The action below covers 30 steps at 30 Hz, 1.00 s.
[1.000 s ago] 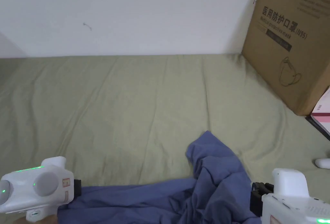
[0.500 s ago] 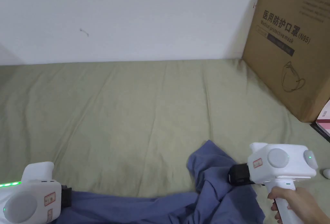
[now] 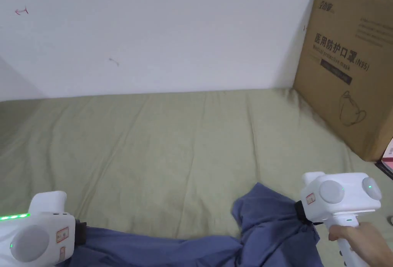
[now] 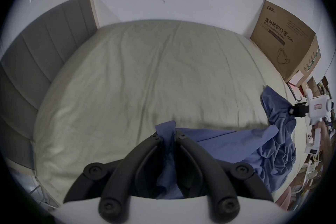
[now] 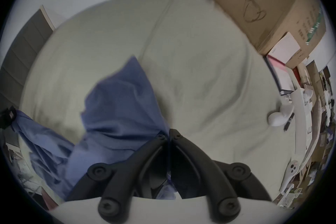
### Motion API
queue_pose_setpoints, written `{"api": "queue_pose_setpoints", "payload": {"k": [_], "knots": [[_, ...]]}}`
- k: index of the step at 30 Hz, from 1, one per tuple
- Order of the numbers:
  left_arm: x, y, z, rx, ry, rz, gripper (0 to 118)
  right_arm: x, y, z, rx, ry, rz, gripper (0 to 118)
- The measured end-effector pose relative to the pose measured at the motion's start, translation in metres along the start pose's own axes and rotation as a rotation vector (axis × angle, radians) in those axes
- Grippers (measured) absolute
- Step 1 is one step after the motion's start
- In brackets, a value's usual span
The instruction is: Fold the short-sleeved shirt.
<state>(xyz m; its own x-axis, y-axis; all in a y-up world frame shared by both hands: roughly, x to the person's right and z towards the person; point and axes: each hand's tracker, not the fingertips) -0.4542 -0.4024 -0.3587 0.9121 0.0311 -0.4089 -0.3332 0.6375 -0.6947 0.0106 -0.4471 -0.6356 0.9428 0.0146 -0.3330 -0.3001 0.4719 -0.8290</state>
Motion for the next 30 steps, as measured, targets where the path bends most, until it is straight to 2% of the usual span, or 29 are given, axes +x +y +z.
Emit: {"api": "queue_pose_setpoints", "payload": {"k": [6, 7, 16, 22, 30], "knots": [[-0.02, 0.032, 0.06, 0.112, 0.023, 0.018, 9, 0.021, 0.033, 0.101, 0.182, 0.055, -0.079, 1], [-0.007, 0.038, 0.076, 0.139, 0.034, 0.019, 9, 0.024, 0.036, 0.121, 0.218, 0.079, -0.088, 1], [0.003, 0.089, 0.19, 0.343, 0.041, 0.021, 9, 0.023, 0.055, 0.283, 0.469, 0.146, -0.146, 1], [0.008, 0.138, 0.236, 0.431, 0.097, 0.026, 9, 0.017, 0.087, 0.346, 0.569, 0.13, -0.175, 1], [0.005, 0.243, 0.239, 0.522, 0.129, 0.045, 9, -0.001, 0.177, 0.401, 0.733, 0.134, -0.22, 1]]}}
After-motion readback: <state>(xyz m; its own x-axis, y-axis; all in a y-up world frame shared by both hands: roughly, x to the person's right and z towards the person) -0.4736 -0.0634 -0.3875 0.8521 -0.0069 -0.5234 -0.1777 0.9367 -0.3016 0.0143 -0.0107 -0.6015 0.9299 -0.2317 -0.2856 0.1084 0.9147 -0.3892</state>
